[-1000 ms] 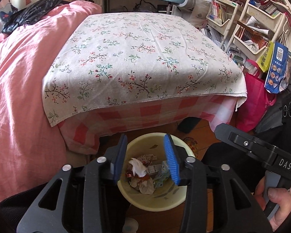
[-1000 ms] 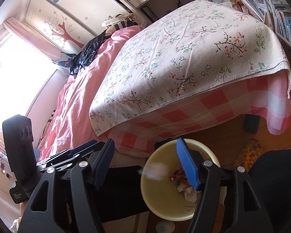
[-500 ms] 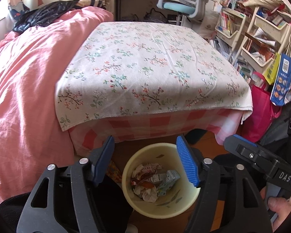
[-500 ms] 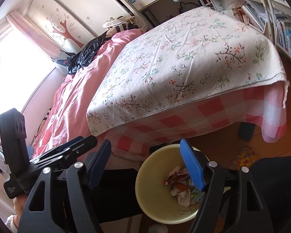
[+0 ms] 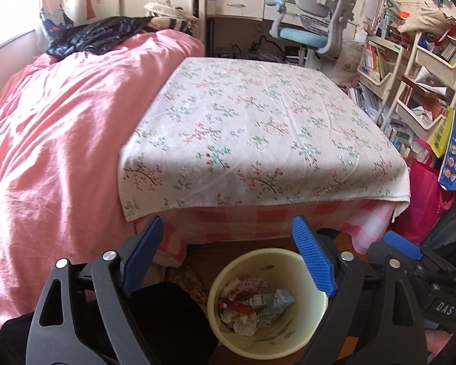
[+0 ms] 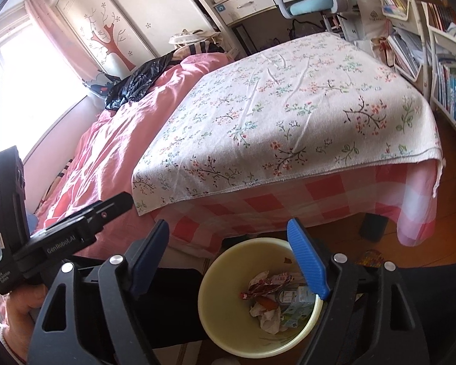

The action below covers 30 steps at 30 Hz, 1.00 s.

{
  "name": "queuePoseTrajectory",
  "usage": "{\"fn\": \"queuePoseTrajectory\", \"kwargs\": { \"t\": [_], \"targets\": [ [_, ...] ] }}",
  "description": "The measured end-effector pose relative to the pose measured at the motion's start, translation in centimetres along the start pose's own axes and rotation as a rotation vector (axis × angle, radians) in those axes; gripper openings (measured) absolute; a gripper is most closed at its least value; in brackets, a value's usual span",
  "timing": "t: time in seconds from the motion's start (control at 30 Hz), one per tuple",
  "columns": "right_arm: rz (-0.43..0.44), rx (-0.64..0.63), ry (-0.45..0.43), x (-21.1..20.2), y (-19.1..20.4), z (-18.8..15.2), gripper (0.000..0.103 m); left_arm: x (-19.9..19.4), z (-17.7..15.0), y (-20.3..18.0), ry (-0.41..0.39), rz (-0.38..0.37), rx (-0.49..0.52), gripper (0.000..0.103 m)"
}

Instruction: Collect trash

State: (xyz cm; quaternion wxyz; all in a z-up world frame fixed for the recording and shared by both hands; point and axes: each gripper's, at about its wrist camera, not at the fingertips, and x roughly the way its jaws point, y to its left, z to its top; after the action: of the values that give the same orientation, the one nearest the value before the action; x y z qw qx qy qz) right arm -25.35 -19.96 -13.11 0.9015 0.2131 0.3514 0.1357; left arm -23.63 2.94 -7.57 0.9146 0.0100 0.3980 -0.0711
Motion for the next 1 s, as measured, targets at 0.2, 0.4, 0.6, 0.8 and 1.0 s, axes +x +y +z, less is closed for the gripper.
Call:
{"fn": "queuePoseTrajectory", "kwargs": {
  "t": [0.2,0.4,0.6,0.8,1.0],
  "targets": [
    [-0.019,-0.04,-0.016,-0.2,0.7,0.1,0.079,-0.7,0.4,0.5,-0.044,0.035,-0.015,0.089],
    [-0.054,-0.1,-0.073,-1.1,1.6,1.1,0.083,-1.8,1.6,0.8,-0.117,0.071,-0.035,0.093],
    [-0.092,-0.212,-0.178,-2.7,2.8,4.4,0.089,-3.6,4.5,0.8,-0.224,0.094,-0.031,0.096],
    [-0.126,-0.297,-0.258,-3.2,3.3,9.6,0.092,-4.6,9.3,1.4,-0.3,0.104,-0.041,0.096],
    [-0.167,-0.367,-0.319,-2.9,3.4,14.0,0.095,-4.3,14.1,2.3,-0.367,0.11,-0.112,0.096]
  ]
}}
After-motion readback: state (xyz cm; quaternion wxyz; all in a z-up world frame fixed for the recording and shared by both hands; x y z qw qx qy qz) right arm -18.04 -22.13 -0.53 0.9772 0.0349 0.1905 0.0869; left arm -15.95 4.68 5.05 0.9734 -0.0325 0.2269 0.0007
